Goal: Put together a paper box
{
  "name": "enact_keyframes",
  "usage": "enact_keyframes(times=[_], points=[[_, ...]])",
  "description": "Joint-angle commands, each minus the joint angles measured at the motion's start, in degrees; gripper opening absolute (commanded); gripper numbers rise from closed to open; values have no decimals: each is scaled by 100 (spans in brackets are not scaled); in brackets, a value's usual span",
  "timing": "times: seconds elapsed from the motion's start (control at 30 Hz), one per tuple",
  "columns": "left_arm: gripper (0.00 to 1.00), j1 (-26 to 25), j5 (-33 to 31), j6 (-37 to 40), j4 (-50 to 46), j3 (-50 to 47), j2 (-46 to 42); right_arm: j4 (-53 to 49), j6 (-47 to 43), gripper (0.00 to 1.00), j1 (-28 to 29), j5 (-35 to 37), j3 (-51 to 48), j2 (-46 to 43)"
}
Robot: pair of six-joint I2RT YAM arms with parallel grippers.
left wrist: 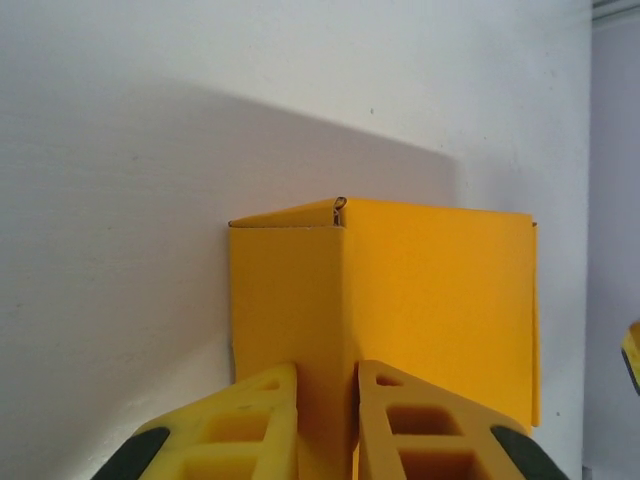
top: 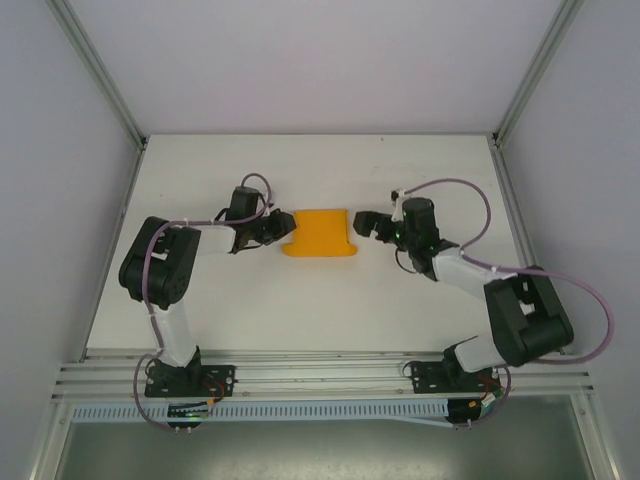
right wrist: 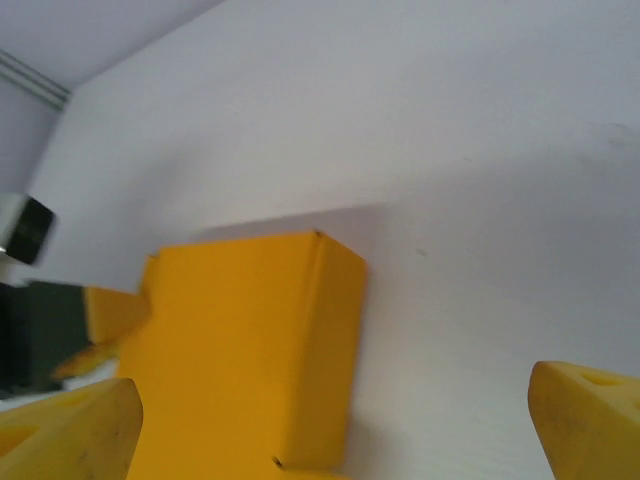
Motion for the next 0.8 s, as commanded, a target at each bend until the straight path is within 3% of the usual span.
enact_keyframes(times=[0.0, 0.13, 0.33, 0.47, 0.67, 0.77], points=[[11, 157, 270, -257, -210, -621, 309, -476, 499, 99, -119, -1523, 558, 605], [8, 248, 458, -357, 281, -900, 328, -589, 771, 98, -149, -1989, 1191, 1448], [10, 252, 292, -154, 211, -953, 158, 145, 1362, 92, -105, -2998, 1707, 2353], [10, 254, 340, -126, 356, -935, 208, 76, 1388, 87, -21, -3175, 1956, 2748], [13, 255, 577, 21, 571, -754, 228, 1268, 2218, 70, 29, -3849, 1975, 3110], [19, 231, 469, 456, 300, -407, -64, 1335, 2292, 55, 28, -3944, 2022, 3068]])
